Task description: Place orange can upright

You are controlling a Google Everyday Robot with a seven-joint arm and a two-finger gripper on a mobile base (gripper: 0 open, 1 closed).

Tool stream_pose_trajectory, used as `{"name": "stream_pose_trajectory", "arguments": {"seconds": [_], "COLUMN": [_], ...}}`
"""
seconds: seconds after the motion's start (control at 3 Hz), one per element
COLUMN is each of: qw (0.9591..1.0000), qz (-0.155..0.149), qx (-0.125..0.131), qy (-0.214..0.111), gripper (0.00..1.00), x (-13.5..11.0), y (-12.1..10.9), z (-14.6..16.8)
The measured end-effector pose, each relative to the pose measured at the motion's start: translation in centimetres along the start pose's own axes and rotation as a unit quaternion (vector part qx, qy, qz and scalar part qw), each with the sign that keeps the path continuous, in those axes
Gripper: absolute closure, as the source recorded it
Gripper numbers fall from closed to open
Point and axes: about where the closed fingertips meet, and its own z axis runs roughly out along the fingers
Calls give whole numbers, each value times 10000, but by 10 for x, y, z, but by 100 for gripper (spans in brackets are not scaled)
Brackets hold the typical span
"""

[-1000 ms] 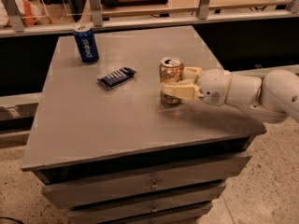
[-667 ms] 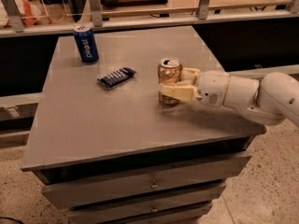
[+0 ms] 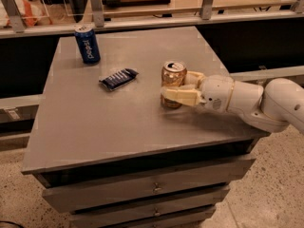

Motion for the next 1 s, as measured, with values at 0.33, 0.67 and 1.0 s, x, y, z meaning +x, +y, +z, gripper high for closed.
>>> {"name": "stream_pose_trajectory", "arguments": {"seconds": [0.33,0.67,1.0], "qw": [10000,9999,9998], "qz": [-42,-85,-147], "qx": [-20,-39,-69], "qy": [29,56,88], "gripper": [35,12,0], "x": [0,0,-2], "y": [2,3,4], "z": [-1,-3,-3]}}
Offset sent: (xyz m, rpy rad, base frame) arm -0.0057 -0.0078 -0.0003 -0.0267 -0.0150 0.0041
